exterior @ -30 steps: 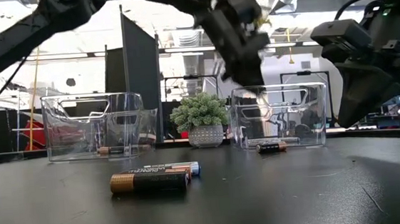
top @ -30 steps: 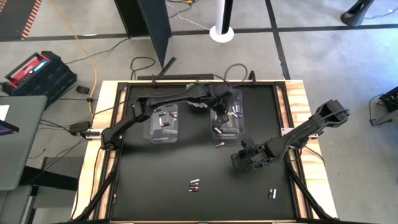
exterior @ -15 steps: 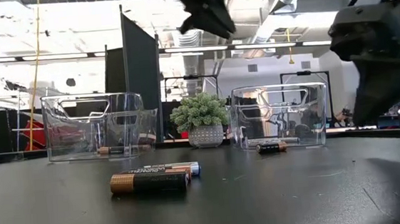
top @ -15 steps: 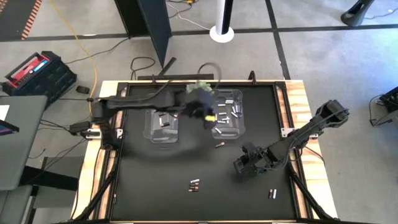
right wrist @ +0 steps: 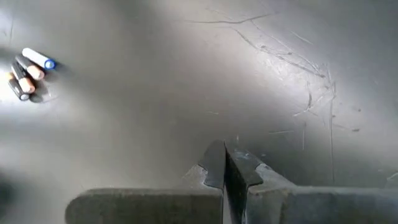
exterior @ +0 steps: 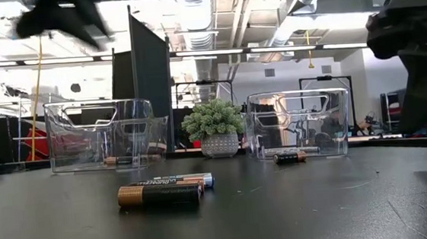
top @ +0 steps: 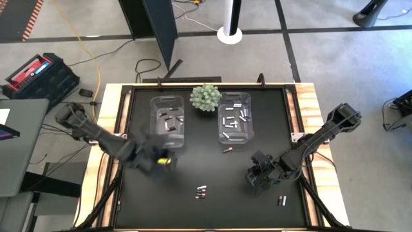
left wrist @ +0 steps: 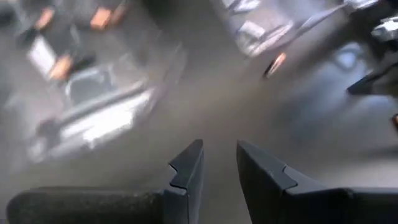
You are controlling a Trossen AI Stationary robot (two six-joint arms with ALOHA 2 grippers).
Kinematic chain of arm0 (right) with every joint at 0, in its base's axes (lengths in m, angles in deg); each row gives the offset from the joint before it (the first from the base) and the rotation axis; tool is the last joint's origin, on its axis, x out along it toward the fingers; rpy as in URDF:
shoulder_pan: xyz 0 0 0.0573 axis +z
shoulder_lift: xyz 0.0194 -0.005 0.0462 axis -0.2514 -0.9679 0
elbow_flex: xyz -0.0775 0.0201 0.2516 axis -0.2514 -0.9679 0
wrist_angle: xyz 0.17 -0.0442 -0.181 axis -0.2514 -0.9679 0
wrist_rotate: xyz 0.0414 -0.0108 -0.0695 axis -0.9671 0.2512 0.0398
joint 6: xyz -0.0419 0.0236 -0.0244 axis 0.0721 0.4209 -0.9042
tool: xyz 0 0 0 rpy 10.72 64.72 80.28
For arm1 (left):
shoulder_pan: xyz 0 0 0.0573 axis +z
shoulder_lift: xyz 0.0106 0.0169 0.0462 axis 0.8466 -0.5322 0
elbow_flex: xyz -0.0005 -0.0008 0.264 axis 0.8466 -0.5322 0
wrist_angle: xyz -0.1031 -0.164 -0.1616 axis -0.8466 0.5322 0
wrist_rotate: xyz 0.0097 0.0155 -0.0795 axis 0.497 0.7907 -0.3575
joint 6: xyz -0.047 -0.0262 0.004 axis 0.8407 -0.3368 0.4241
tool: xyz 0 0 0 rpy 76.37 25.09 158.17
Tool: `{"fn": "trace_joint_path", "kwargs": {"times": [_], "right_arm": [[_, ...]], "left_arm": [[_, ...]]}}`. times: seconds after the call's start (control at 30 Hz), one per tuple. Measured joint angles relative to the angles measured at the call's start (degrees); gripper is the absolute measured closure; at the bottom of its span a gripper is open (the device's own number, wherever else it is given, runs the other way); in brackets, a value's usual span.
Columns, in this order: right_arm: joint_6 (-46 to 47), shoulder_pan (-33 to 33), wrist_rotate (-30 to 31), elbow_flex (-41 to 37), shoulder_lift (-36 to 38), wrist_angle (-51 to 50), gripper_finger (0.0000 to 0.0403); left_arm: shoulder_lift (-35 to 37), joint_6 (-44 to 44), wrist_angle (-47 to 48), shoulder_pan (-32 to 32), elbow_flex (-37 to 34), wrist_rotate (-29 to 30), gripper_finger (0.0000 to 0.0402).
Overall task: Sort batteries
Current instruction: Put the black-brown battery into the left transparent bin
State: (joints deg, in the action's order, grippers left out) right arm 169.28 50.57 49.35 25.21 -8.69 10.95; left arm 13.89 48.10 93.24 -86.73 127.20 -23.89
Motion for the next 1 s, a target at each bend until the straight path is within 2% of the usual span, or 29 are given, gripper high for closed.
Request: {"fn": "trace_joint_path", "kwargs": {"times": [0.17,0.23,0.3,0.4,0.47,0.67,0.77,1.0], "right_arm": [[-3.1,0.0,0.0,0.0,0.0,0.1,0.0384],[-4.0,0.0,0.0,0.0,0.0,0.1,0.0384],[-4.2,0.0,0.0,0.0,0.0,0.1,0.0384],[-4.3,0.0,0.0,0.0,0.0,0.1,0.0384],[-5.6,0.0,0.0,0.0,0.0,0.1,0.0384],[-7.1,-0.1,0.0,0.0,0.0,0.1,0.0384],[-7.1,-0.2,0.0,0.0,0.0,0.1,0.0384],[-7.1,-0.2,0.0,0.0,0.0,1.3,0.0384]], "left_arm": [[-3.5,31.5,12.8,-14.7,-0.7,-0.9,0.0318],[-6.3,41.7,15.7,-18.9,-0.7,-5.7,0.0320],[-9.4,48.7,17.6,-21.8,-0.7,-13.3,0.0321],[-14.3,50.9,17.5,-23.8,-0.7,-26.8,0.0321],[-17.5,51.2,16.9,-24.3,-0.7,-33.2,0.0321],[-23.2,43.4,8.7,-25.1,-0.7,-43.8,0.0321],[-24.3,40.3,4.5,-25.6,-0.7,-46.3,0.0321],[-24.4,51.9,5.7,-26.8,-0.7,-48.1,0.0321]]}}
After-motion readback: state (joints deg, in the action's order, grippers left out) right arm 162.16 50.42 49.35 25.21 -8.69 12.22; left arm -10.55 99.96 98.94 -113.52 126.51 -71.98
